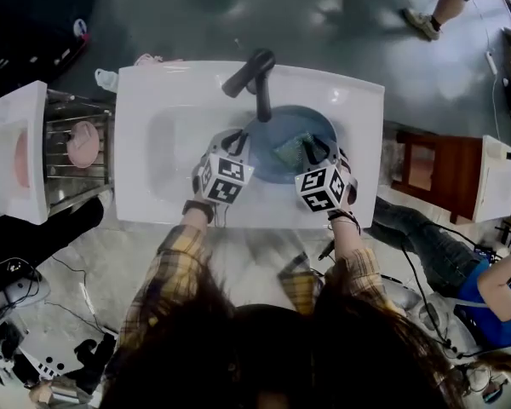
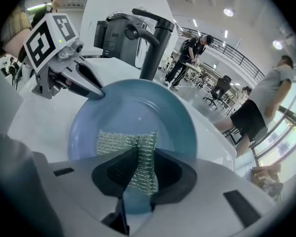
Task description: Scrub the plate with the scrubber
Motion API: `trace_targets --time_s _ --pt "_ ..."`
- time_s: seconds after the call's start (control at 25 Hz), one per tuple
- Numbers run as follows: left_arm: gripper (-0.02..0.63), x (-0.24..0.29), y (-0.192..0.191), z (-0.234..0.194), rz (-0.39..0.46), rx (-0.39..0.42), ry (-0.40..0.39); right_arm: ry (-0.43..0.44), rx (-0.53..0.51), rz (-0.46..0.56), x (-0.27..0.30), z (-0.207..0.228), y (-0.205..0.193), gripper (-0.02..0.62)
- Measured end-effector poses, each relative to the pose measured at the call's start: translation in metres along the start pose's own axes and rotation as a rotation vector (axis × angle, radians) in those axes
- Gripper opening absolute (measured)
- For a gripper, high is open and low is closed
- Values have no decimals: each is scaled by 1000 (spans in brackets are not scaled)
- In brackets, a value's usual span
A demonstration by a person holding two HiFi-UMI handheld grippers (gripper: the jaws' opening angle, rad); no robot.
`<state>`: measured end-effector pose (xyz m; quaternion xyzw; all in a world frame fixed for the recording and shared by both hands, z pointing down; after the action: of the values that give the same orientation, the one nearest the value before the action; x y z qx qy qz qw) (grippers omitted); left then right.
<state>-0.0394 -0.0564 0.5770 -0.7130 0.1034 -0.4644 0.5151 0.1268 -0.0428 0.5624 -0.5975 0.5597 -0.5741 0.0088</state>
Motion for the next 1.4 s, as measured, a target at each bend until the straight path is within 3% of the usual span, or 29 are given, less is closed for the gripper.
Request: trace_targets --time_s 0.36,0.64,0.92,1.4 --pt "40 0 1 2 3 14 16 37 45 -56 -5 -15 -16 107" --pt "52 -6 4 3 -2 32 12 70 92 -50 -18 -20 -3 104" --pt "94 -21 17 1 19 53 11 67 77 12 -39 -19 24 100" --pt "97 -57 83 6 176 47 51 24 116 172 -84 20 88 92"
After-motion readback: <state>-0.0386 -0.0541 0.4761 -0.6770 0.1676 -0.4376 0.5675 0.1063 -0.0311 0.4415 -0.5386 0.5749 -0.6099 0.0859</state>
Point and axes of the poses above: the fingertips, and each gripper's own axes: x forward along the fingers, z to its right, y out of its top, the point moved 3 cm from there along -x, backward along the fingers, and after that the axes turned 11 degrees about z, right-handed, at the moved point
